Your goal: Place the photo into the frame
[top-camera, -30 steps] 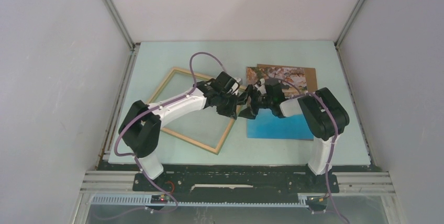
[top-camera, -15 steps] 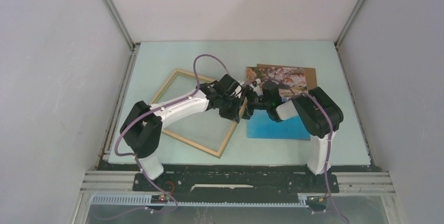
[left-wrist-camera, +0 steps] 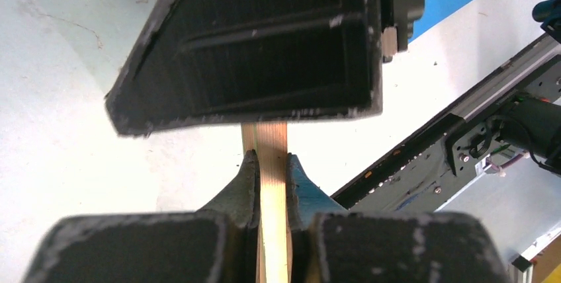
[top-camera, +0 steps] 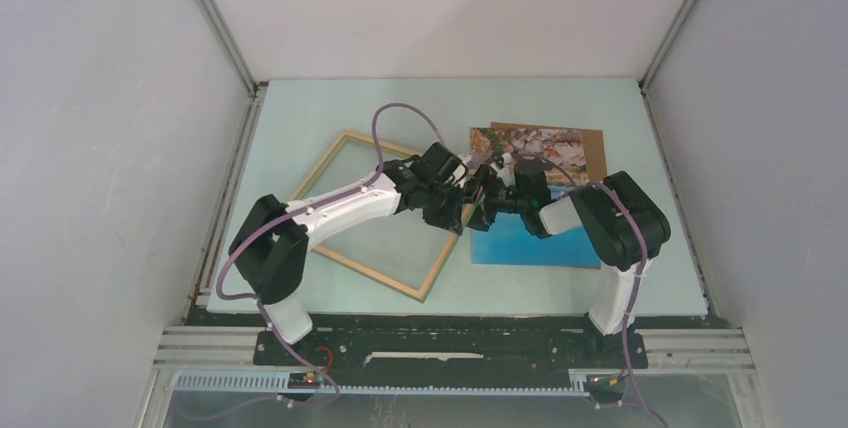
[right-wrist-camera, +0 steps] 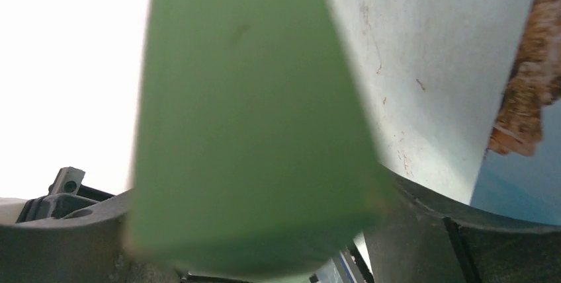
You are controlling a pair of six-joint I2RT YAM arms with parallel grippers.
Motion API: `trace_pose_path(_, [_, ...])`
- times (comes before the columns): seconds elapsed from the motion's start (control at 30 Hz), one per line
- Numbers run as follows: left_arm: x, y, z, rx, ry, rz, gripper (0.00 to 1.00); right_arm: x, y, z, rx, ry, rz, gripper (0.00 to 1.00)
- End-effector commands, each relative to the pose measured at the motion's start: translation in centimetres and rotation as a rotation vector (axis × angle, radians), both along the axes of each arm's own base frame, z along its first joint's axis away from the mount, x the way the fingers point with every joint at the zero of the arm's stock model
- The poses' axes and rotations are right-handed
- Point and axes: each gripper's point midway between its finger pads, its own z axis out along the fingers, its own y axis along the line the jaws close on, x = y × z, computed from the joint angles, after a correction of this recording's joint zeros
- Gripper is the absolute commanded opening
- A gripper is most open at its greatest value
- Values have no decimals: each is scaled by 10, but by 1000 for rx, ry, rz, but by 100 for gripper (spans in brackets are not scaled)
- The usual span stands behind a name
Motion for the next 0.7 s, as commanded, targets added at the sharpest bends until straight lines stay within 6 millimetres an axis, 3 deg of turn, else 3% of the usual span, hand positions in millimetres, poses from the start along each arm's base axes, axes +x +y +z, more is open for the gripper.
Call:
trace_pose_path(0.0, [20, -27, 80, -193, -181, -26, 0, 1, -7, 5, -30, -21, -19, 87])
trace_pose_path(0.13, [19, -27, 86, -200, -192, -38, 0, 3, -3, 4, -34, -20, -35, 87])
trace_pose_path(0.47, [15, -34, 82, -213, -159, -33, 0, 3, 28, 14, 67, -27, -6, 84])
trace_pose_path(0.67, [15, -41, 81, -224, -142, -50, 0, 4, 26, 15, 78, -34, -3, 73])
